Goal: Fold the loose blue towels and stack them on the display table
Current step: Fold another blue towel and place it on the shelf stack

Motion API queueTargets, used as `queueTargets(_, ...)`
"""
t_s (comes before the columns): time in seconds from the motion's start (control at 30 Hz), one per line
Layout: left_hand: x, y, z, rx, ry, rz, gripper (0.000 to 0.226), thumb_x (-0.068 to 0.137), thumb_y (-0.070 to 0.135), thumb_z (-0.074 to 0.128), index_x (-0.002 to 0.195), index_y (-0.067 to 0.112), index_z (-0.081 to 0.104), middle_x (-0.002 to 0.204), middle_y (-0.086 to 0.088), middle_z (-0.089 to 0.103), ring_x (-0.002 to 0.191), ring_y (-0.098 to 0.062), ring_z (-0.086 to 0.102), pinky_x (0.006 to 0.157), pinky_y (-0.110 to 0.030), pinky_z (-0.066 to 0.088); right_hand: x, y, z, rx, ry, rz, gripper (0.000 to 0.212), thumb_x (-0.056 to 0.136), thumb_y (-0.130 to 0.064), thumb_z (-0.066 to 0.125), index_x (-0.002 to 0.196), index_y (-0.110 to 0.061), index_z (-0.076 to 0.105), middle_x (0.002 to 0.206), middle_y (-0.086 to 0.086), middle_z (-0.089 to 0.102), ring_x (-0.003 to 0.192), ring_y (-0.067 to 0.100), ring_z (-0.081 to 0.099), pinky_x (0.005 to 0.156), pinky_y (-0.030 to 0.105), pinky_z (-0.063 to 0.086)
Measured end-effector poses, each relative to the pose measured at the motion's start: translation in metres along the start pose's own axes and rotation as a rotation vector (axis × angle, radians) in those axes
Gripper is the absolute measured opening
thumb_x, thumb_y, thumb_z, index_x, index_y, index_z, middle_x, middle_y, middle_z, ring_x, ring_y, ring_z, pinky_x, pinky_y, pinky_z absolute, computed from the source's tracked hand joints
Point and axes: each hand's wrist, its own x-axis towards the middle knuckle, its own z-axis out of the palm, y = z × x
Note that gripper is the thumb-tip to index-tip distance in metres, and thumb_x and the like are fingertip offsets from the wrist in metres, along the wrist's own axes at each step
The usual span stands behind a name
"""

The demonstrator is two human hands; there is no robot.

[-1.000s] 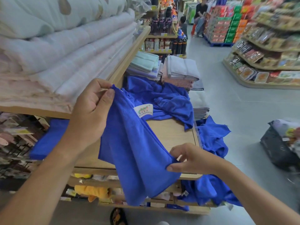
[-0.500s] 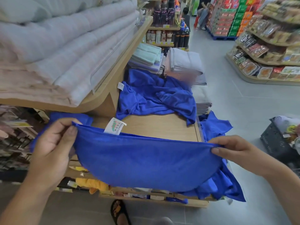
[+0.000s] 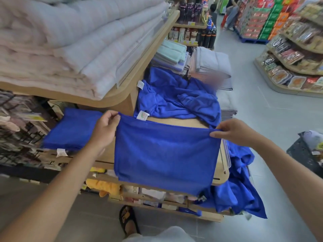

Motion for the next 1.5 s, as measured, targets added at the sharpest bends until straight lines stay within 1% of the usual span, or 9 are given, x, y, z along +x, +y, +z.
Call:
queueTargets(0.13, 0.042, 0.015, 0.007, -0.132, 0.021, -0.003, 0.021, 0.106, 0.023, 0.052, 0.122, 0.019, 0.065, 0.134, -0.01, 0.064, 0.126, -0.028, 0.058, 0.106, -0.047, 0.046, 0.026, -0.012, -0.026, 0.276, 0.072, 0.06, 0.035, 0.084, -0.042, 0.082, 0.071, -0.012, 0.07, 0.056, -0.005, 0.051, 0.048, 0.009, 0.045, 0.05, 0.018, 0.039)
queueTargets(0.3, 0.087, 0.025, 0.015, -0.053, -0.052, -0.095, 0.023, 0.109, 0.021, 0.044, 0.122, 0.015, 0.062, 0.132, -0.013, 0.062, 0.1, -0.02, 0.056, 0.076, -0.026, 0.048, 0.058, -0.028, -0.05, 0.527, 0.164, 0.12, 0.017, 0.09, -0.034, 0.078, 0.094, -0.018, 0.076, 0.075, -0.005, 0.056, 0.051, 0.004, 0.053, 0.054, 0.023, 0.039)
queueTargets(0.47, 0.106, 0.022, 0.023, -0.063, -0.001, -0.205, 0.038, 0.111, 0.021, 0.04, 0.143, 0.006, 0.051, 0.144, -0.009, 0.054, 0.126, -0.028, 0.052, 0.105, -0.042, 0.043, 0.074, -0.032, -0.045, 0.616, 0.2, 0.158, 0.006, 0.094, -0.029, 0.075, 0.096, -0.023, 0.074, 0.082, -0.005, 0.068, 0.062, 0.002, 0.069, 0.067, 0.027, 0.048)
queueTargets(0.63, 0.094, 0.016, 0.036, -0.057, -0.013, -0.282, 0.021, 0.109, 0.028, 0.044, 0.094, 0.032, 0.058, 0.109, 0.01, 0.061, 0.088, -0.002, 0.054, 0.078, -0.027, 0.045, 0.076, -0.019, -0.018, 0.546, 0.22, 0.217, 0.016, 0.095, -0.028, 0.073, 0.107, -0.018, 0.07, 0.092, 0.0, 0.069, 0.076, 0.009, 0.068, 0.063, 0.024, 0.046)
queueTargets(0.9, 0.048, 0.016, 0.007, -0.127, -0.037, -0.189, 0.014, 0.105, 0.02, 0.053, 0.11, 0.023, 0.066, 0.11, 0.007, 0.068, 0.105, -0.01, 0.06, 0.088, -0.032, 0.048, 0.033, -0.008, -0.012, 0.46, 0.23, 0.022, 0.004, 0.094, -0.018, 0.074, 0.092, -0.022, 0.073, 0.07, -0.008, 0.068, 0.06, 0.007, 0.061, 0.062, 0.027, 0.048)
queueTargets(1.03, 0.004, 0.005, -0.027, -0.06, -0.126, -0.157, 0.021, 0.103, 0.016, 0.055, 0.118, 0.013, 0.069, 0.116, 0.003, 0.07, 0.111, -0.011, 0.061, 0.095, -0.036, 0.048, -0.017, -0.004, -0.012, 0.49, 0.118, -0.114, 0.007, 0.086, -0.022, 0.077, 0.092, -0.026, 0.077, 0.066, 0.01, 0.065, 0.057, 0.008, 0.055, 0.058, 0.016, 0.045)
queueTargets(1.23, -0.071, -0.028, -0.053, 0.244, -0.296, -0.131, 0.021, 0.095, 0.008, 0.065, 0.097, 0.027, 0.076, 0.121, 0.015, 0.067, 0.118, 0.002, 0.06, 0.098, -0.025, 0.047, -0.078, 0.017, 0.042, 0.173, -0.045, -0.224, 0.026, 0.086, -0.014, 0.081, 0.094, -0.038, 0.073, 0.102, -0.009, 0.07, 0.056, 0.01, 0.052, 0.06, 0.014, 0.044)
queueTargets(1.4, -0.097, -0.059, -0.05, 0.563, -0.346, -0.083, 0.031, 0.088, 0.002, 0.071, 0.083, 0.032, 0.076, 0.121, 0.016, 0.063, 0.113, 0.009, 0.056, 0.101, -0.031, 0.045, -0.097, 0.025, 0.074, -0.201, -0.25, -0.242, 0.009, 0.086, -0.05, 0.07, 0.092, -0.045, 0.066, 0.11, -0.024, 0.061, 0.07, 0.009, 0.06, 0.063, 0.021, 0.049)
queueTargets(1.5, -0.093, -0.064, -0.042, 0.636, -0.184, -0.017, 0.039, 0.085, 0.0, 0.066, 0.085, 0.038, 0.072, 0.115, 0.028, 0.061, 0.111, 0.005, 0.057, 0.094, -0.034, 0.049, -0.096, 0.021, 0.074, -0.181, -0.215, -0.258, 0.024, 0.087, -0.066, 0.057, 0.089, -0.043, 0.066, 0.103, -0.023, 0.063, 0.069, 0.006, 0.059, 0.059, 0.014, 0.042)
